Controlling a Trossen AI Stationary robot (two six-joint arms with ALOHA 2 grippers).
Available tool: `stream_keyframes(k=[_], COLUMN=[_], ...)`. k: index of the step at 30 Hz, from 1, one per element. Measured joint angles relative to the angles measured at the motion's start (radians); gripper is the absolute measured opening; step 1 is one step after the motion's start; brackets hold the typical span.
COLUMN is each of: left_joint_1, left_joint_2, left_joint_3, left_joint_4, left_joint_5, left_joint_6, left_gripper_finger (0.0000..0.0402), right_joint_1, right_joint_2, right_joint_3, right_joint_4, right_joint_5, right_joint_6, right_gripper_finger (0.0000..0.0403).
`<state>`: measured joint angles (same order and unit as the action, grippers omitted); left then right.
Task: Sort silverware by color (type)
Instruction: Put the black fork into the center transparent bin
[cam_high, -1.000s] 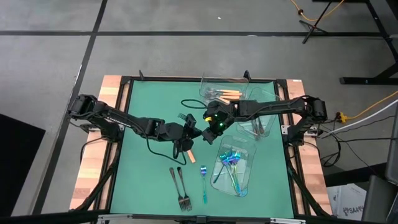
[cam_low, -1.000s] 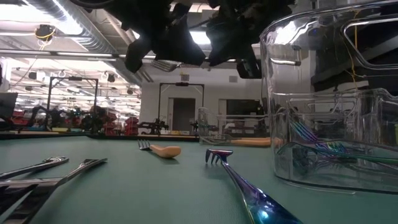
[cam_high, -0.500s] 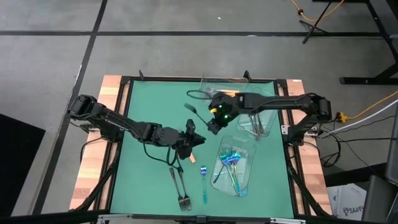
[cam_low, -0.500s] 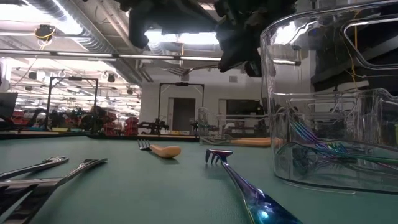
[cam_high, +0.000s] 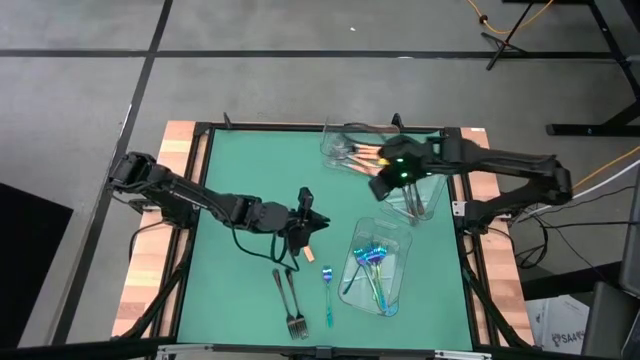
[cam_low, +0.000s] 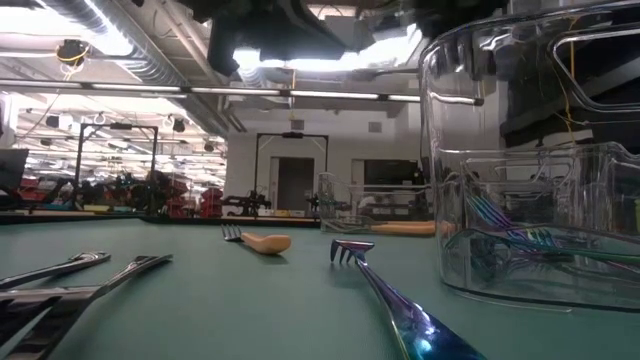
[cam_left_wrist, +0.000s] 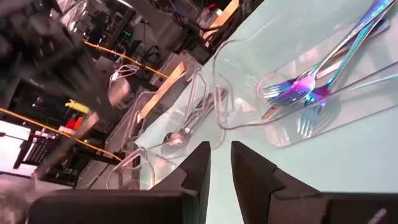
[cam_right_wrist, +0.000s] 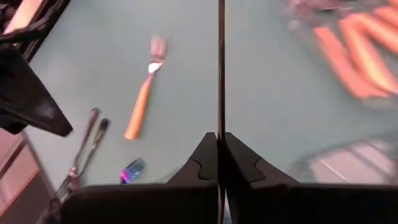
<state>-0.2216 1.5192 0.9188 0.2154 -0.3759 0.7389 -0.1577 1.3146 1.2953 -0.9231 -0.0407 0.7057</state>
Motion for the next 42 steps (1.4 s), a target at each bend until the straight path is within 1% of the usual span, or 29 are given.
stream_keyframes(k=[5, 10, 16, 21, 24, 29, 31, 34, 37, 42], left_joint_1=[0.015, 0.028, 0.035, 0.035, 0.035, 0.036, 0.036, 0.04, 0.04, 0.04], left_joint_2=[0.0, 0.0, 0.0, 0.0, 0.0, 0.0, 0.0, 0.0, 0.0, 0.0], left_joint_3=[0.0, 0.0, 0.0, 0.0, 0.0, 0.0, 0.0, 0.0, 0.0, 0.0], left_joint_4=[-0.004, -0.005, -0.005, -0.005, -0.005, -0.005, -0.006, -0.006, -0.005, -0.005], left_joint_5=[0.0, 0.0, 0.0, 0.0, 0.0, 0.0, -0.001, 0.0, 0.0, 0.0], left_joint_6=[-0.005, -0.005, -0.005, -0.006, -0.007, -0.007, -0.007, -0.007, -0.007, -0.007], left_gripper_finger=[0.0057, 0.0057, 0.0057, 0.0057, 0.0057, 0.0057, 0.0057, 0.0057, 0.0057, 0.0057], right_joint_1=[0.0, 0.0, 0.0, 0.0, 0.0, 0.0, 0.0, 0.0, 0.0, 0.0], right_joint_2=[-0.117, -0.214, -0.275, -0.287, -0.307, -0.334, -0.348, -0.358, -0.358, -0.355], right_joint_3=[0.0, 0.0, -0.001, -0.017, -0.091, -0.279, -0.358, -0.463, -0.547, -0.636], right_joint_4=[-0.147, -0.259, -0.394, -0.468, -0.465, -0.432, -0.368, -0.223, -0.114, -0.024], right_joint_5=[0.164, 0.274, 0.362, 0.394, 0.397, 0.389, 0.378, 0.327, 0.282, 0.241], right_joint_6=[0.074, 0.145, 0.235, 0.299, 0.319, 0.389, 0.399, 0.399, 0.398, 0.426], right_gripper_finger=[0.0, 0.0, 0.0, 0.0, 0.0, 0.0, 0.0, 0.0, 0.0, 0.0])
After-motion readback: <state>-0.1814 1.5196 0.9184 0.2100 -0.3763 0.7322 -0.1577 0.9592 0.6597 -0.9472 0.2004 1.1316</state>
